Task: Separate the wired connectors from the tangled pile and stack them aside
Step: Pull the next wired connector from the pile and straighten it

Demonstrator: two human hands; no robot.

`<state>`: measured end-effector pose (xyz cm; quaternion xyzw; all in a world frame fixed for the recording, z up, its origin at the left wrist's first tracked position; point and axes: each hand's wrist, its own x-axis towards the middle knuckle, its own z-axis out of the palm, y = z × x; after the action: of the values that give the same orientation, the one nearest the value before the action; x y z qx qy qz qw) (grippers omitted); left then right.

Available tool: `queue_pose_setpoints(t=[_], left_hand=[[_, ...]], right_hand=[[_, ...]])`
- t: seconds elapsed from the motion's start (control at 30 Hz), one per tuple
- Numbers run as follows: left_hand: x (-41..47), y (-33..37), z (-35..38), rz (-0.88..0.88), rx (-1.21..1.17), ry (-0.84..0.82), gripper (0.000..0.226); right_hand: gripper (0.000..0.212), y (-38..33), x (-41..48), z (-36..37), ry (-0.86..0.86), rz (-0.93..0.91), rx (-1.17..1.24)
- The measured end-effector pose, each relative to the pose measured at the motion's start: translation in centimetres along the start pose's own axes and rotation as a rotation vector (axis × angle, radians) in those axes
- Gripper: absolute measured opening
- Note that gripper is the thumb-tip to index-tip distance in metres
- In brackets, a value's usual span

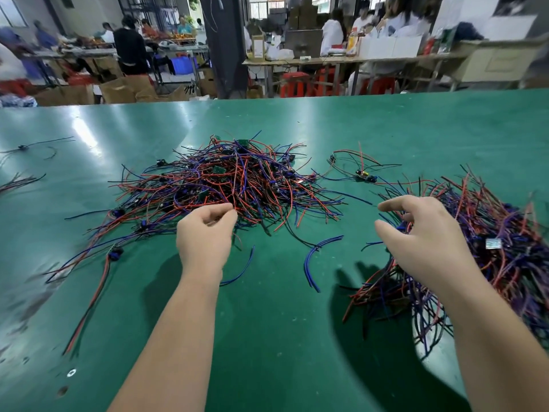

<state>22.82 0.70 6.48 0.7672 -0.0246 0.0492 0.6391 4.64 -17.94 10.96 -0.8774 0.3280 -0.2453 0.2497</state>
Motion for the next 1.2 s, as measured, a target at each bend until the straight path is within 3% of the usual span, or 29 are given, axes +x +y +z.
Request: queue_pose_setpoints(t=[0.07,0.1,0.17,0.23,0.33,0.37,0.47,0.53,0.6,0.67,0.77,0.83,0.87,0.97,1.07,1.2], left_hand=[[0.1,-1.0,-0.2,0.044,0.642,-0.021,0.027],[0.0,-1.5,-0.2,0.029,0.852,-0.087,0.040],[-0.1,-1.8,-0.2,0.007,1.011,-0.221,0.052],[0.0,-2.1,0.2,0.027,1.043,-0.261,0.053],[0.3,-2.0,0.1,0.049,0.915,-0.143,0.032],[0.4,-1.9,0.0,0.039,0.795,-0.101,0.018],[0.1,-1.4,-0.2,-0.035,0.287,-0.045,0.041],[0.0,-0.7,-0.2,-0.036,0.050,0.043,0.035],[-0.3,0.1,-0.1,0.045,-0.080,0.127,0.028],[-1.0,0.9,-0.1,0.236,-0.117,0.187,0.026],[-2.3,2.0,0.1,0.602,-0.002,0.198,0.022],[-2.4,1.7,0.3,0.719,0.223,0.178,0.013],[-2.2,1.4,0.3,0.676,0.343,0.165,0.012],[-0.7,-0.4,-0.3,0.345,0.630,0.090,0.045],[0.9,-1.9,-0.9,0.157,0.836,-0.004,0.065],[2.4,-2.7,-1.0,0.102,0.872,0.041,0.048]], right_hand=[[0.022,-0.1,-0.1,0.2,-0.018,-0.006,0.004],[0.021,-0.2,-0.2,0.2,-0.027,-0.005,0.004],[0.021,-0.5,-0.3,0.3,-0.040,-0.004,0.004],[0.021,-0.7,-0.5,0.5,-0.050,-0.006,0.005],[0.021,-0.8,-0.6,0.7,-0.060,-0.014,0.015],[0.020,-0.8,-0.6,0.7,-0.064,-0.018,0.017],[0.019,-0.7,-0.7,0.9,-0.064,-0.030,0.034],[0.019,-0.6,-0.6,1.0,-0.052,-0.049,0.053],[0.017,-0.7,-0.6,1.1,-0.035,-0.064,0.093],[0.014,-0.9,-0.6,1.2,-0.024,-0.065,0.164],[0.012,-1.1,-0.7,1.3,-0.036,-0.061,0.299],[0.013,-1.1,-0.6,1.5,-0.049,-0.058,0.335],[0.013,-1.0,-0.6,1.6,-0.054,-0.058,0.342],[0.014,-1.0,-0.6,1.7,-0.061,-0.064,0.363],[0.015,-0.9,-0.7,1.7,-0.064,-0.066,0.366],[0.015,-0.9,-0.8,1.8,-0.086,-0.068,0.376]])
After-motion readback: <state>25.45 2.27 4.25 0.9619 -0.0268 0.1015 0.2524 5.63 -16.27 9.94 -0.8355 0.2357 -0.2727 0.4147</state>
